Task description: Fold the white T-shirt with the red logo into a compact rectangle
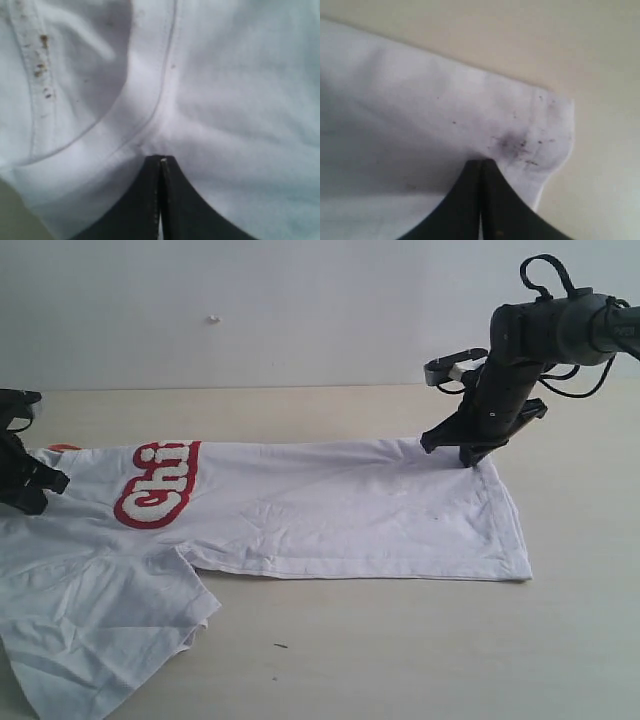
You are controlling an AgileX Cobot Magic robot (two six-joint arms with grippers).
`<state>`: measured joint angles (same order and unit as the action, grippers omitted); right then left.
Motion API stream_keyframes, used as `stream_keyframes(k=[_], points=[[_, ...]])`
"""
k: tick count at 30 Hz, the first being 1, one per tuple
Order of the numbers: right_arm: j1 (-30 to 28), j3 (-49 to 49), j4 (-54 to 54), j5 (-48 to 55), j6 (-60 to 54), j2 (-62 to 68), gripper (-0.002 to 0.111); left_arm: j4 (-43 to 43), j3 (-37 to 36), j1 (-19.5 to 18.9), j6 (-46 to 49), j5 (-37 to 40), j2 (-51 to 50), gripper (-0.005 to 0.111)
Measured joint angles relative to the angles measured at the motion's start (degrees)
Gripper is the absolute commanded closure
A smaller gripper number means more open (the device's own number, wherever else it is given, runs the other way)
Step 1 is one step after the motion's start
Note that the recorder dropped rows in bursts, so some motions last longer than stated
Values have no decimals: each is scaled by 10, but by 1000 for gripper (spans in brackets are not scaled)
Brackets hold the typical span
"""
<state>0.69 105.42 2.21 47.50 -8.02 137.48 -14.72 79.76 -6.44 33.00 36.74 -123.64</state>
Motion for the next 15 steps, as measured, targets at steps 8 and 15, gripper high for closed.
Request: stream_keyframes(k=[8,15], points=[[-15,-1,9,-14,2,-3,108,-2,0,-2,-5,-25,-2,107],[-18,-9,6,33,-10,-60,105,-24,-5,-3,3,6,53,107]])
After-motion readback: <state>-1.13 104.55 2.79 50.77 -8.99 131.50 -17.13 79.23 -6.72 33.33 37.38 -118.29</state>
